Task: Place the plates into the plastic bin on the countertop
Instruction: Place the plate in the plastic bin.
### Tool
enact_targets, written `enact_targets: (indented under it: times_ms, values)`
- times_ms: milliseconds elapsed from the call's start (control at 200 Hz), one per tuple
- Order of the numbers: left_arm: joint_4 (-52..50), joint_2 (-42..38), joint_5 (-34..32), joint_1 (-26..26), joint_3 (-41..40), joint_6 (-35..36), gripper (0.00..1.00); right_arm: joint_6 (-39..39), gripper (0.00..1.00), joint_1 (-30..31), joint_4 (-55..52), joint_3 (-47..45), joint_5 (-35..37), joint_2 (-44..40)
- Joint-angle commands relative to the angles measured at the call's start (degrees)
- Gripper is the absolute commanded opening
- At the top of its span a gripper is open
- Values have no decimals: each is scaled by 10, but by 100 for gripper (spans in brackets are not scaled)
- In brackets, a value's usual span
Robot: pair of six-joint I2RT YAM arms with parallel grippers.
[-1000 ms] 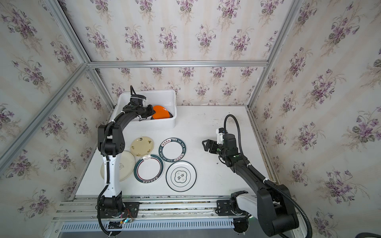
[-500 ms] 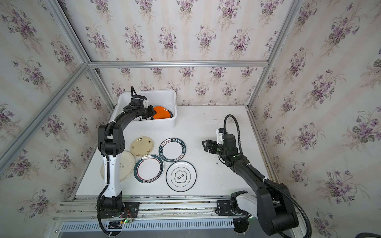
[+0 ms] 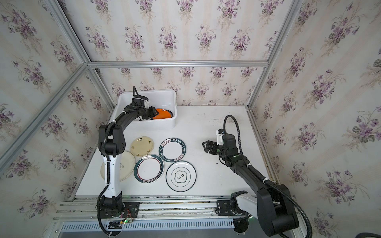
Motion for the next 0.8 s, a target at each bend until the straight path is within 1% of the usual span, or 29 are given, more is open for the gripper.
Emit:
enact_targets:
  times_ms: [0,95,115,140,145,160,175,300,650,730,745,795]
  values:
    - [-7,-12,-12,-4,6,20,73,-12,87,1,-8,10,8,-3]
    - [-12,-20,-19,-7,7,27,76,-11,87,1,-13,12,7,-5]
    - [-13,-22,-21,-8,7,27,79,-12,87,1,-14,13,7,-5]
    - [-14,-24,-23,-8,7,28,85,-11,87,1,-16,14,7,-6]
    - [-15,-25,-24,-9,7,28,89,-11,87,1,-17,14,6,-6]
    - [-15,-26,-25,-9,7,28,97,-11,87,1,-17,14,6,-6]
    - [-16,-27,-27,-10,7,29,99,-11,87,1,-19,14,6,-7]
    - [-20,-40,-39,-12,3,34,99,-12,87,1,-29,15,5,-10]
    - [-22,-86,-46,-17,-19,35,100,-16,87,1,-64,28,-6,-10]
    - [-22,-104,-46,-19,-34,37,100,-8,88,1,-75,33,-21,-7]
    - [-22,-109,-60,-19,-38,36,100,-7,88,1,-75,33,-25,-7]
    - [-22,-124,-66,-20,-48,37,100,1,88,1,-73,33,-40,-4]
